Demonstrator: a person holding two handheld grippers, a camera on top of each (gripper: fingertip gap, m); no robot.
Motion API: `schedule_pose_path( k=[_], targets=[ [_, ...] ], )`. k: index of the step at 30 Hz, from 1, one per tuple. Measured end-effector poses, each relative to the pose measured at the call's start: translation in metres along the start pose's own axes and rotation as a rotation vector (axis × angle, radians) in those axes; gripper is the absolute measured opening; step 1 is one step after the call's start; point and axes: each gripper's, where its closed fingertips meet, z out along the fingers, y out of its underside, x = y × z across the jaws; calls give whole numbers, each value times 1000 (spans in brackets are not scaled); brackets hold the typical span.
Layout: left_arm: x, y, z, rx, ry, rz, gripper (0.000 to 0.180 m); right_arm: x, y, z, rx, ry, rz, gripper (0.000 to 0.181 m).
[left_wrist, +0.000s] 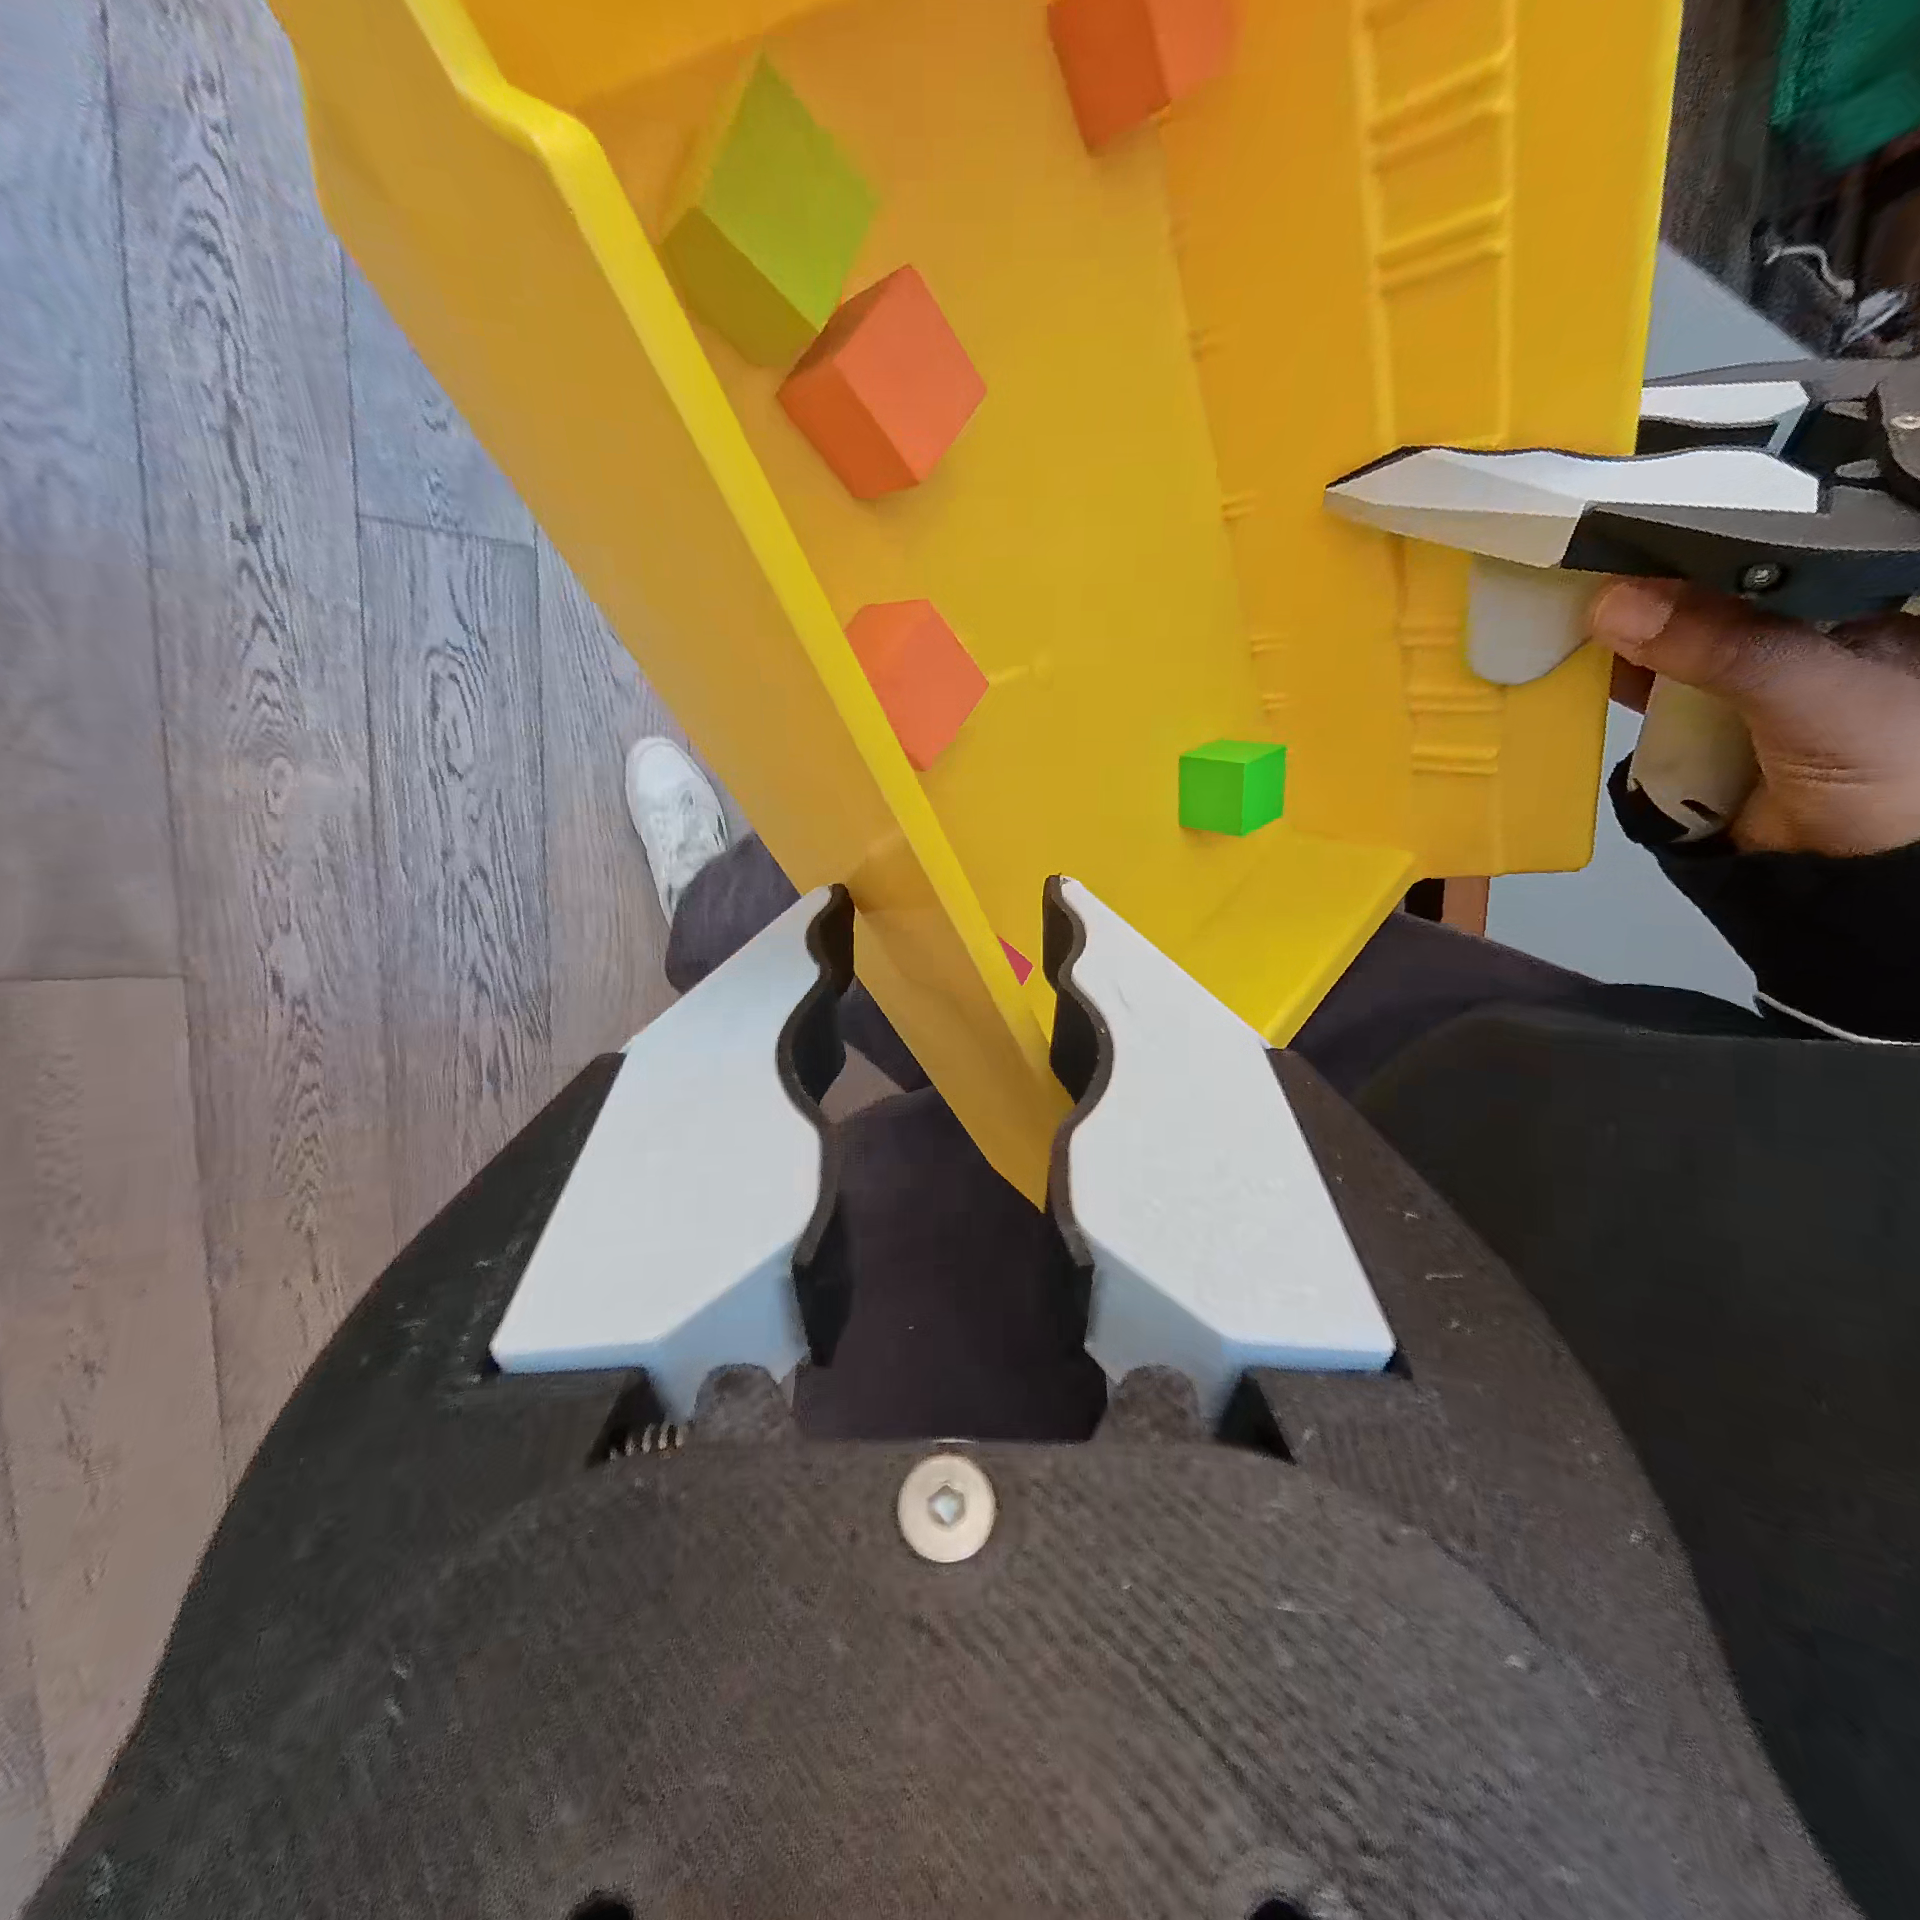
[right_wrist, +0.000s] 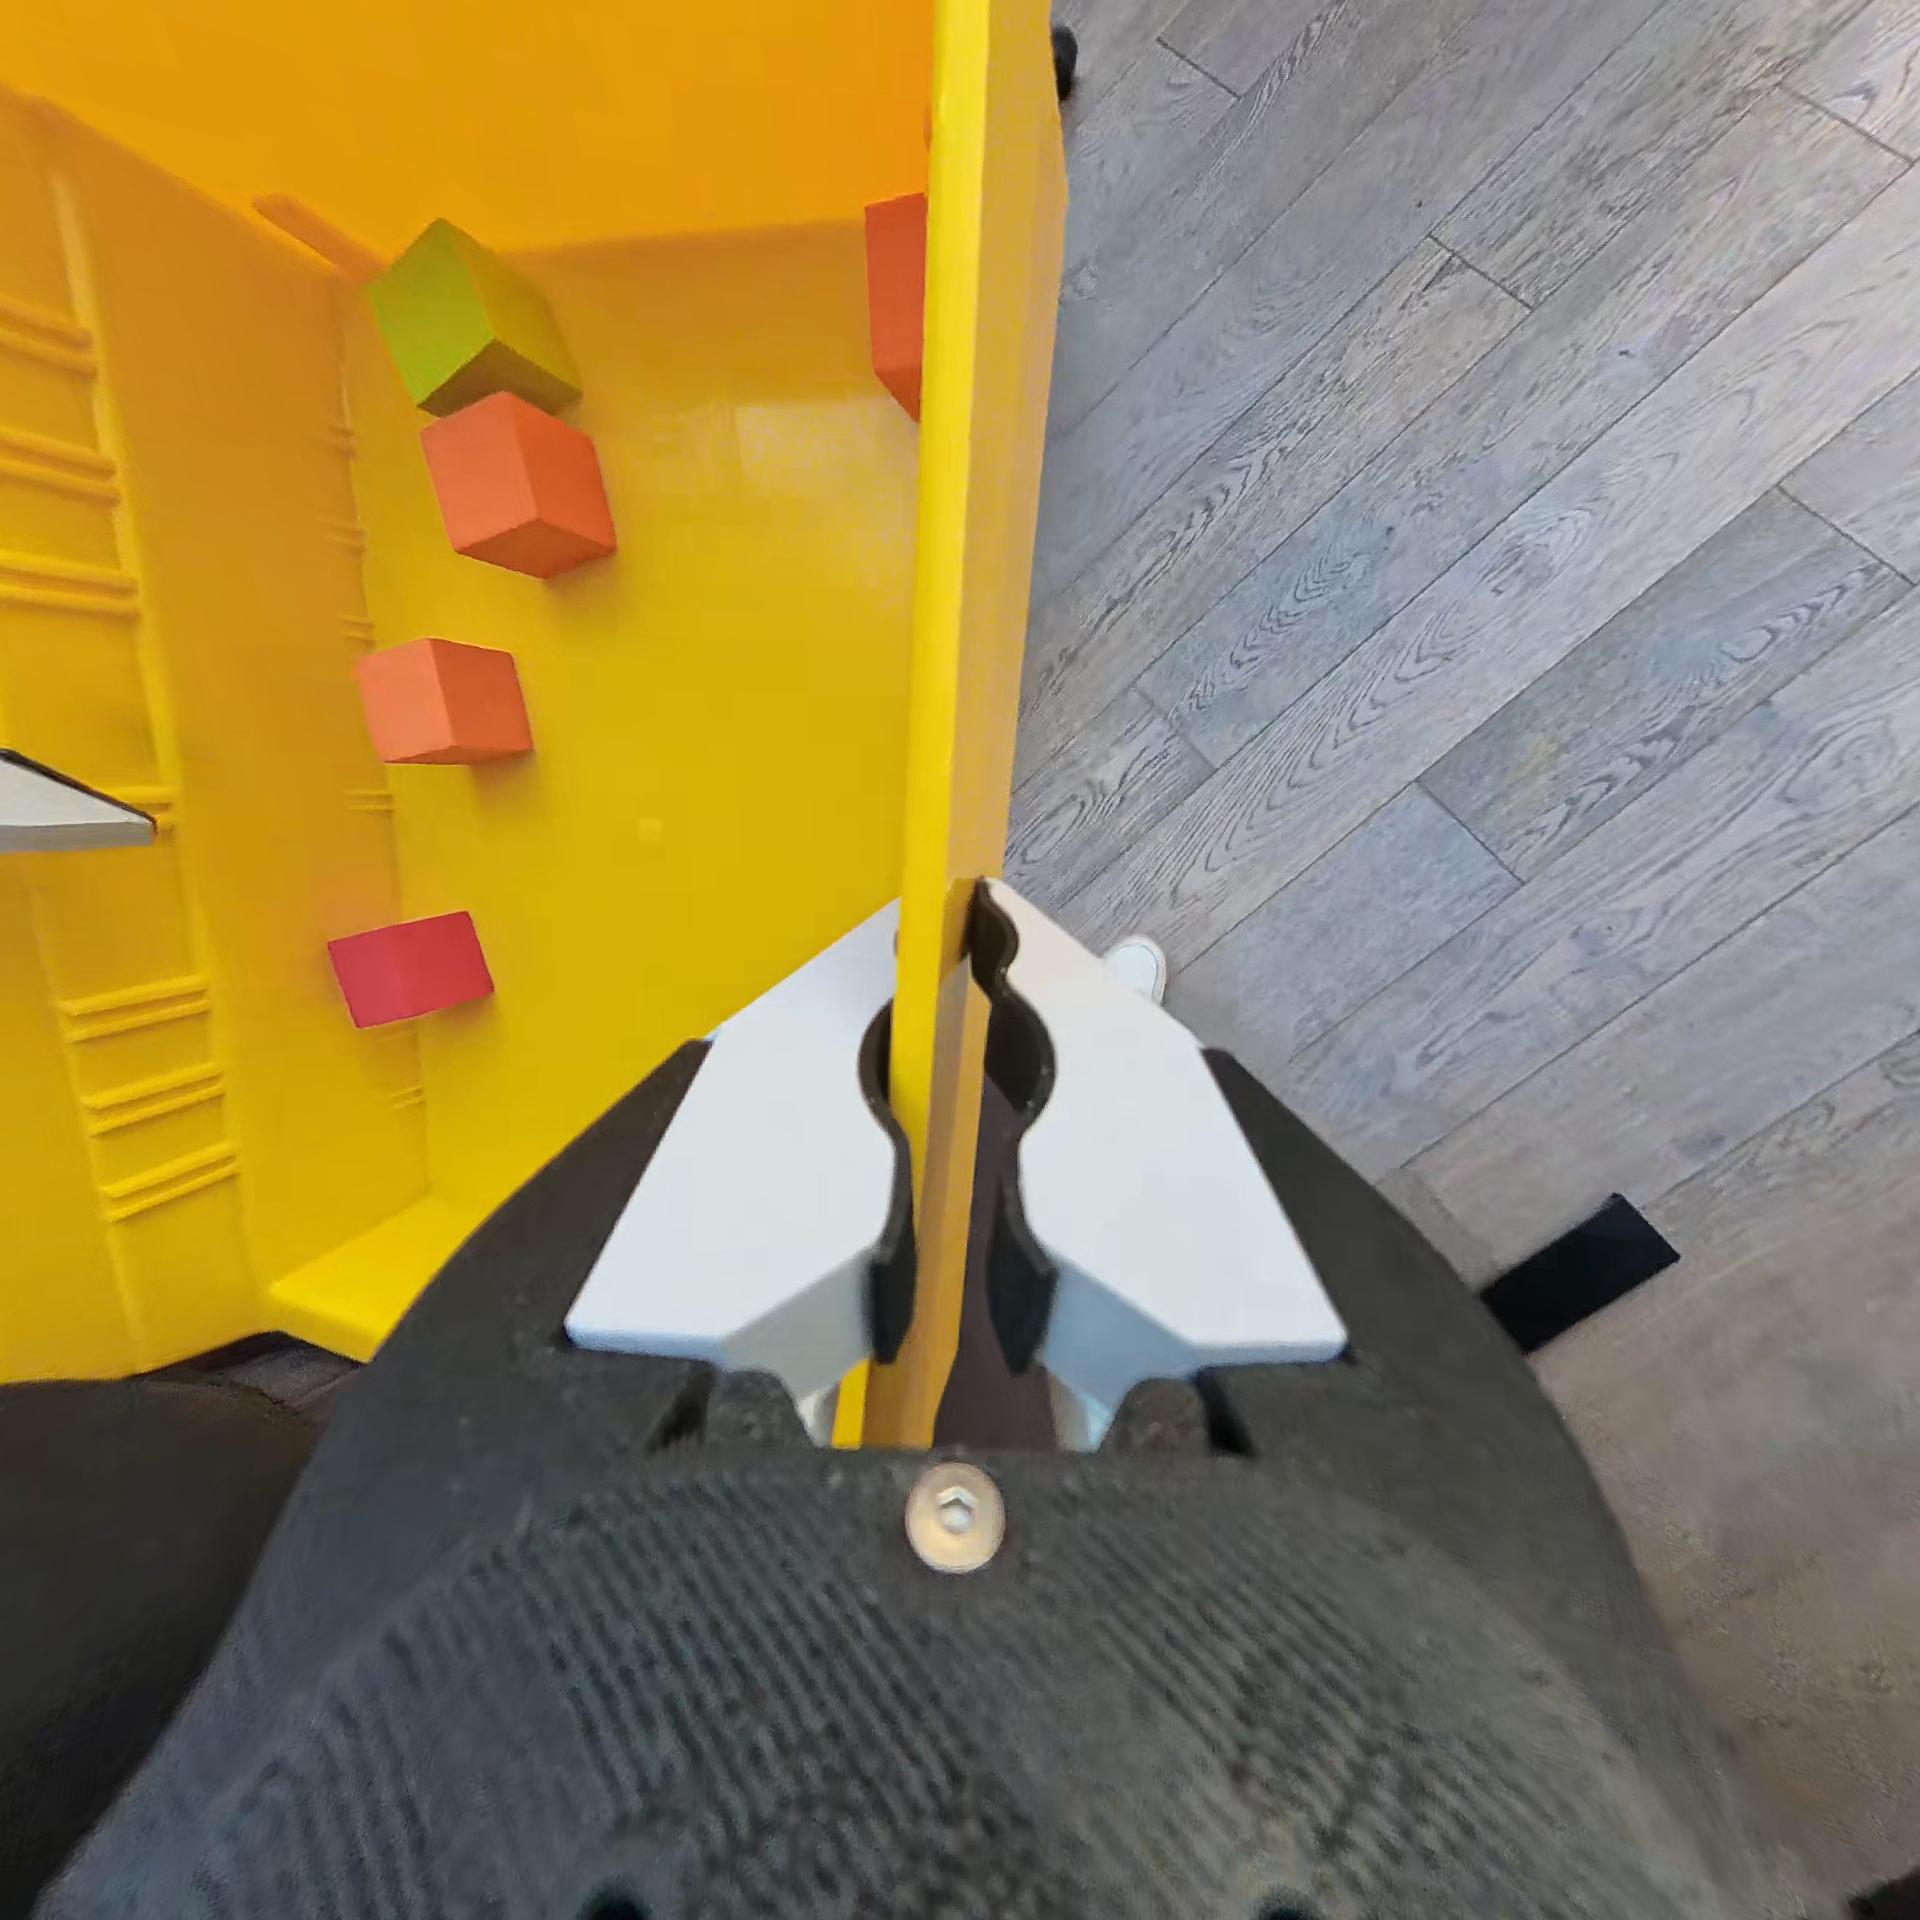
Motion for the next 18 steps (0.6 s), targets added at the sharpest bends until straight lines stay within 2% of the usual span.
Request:
schedule_pose_path(
  k=[10,18],
  targets=[
    [-132,-359,41,171,79,42,32,121,-354,123,92,90,-151,3],
    [-286,-623,116,134,141,58,30,214,-581,276,76,190,-79,3]
  ],
)
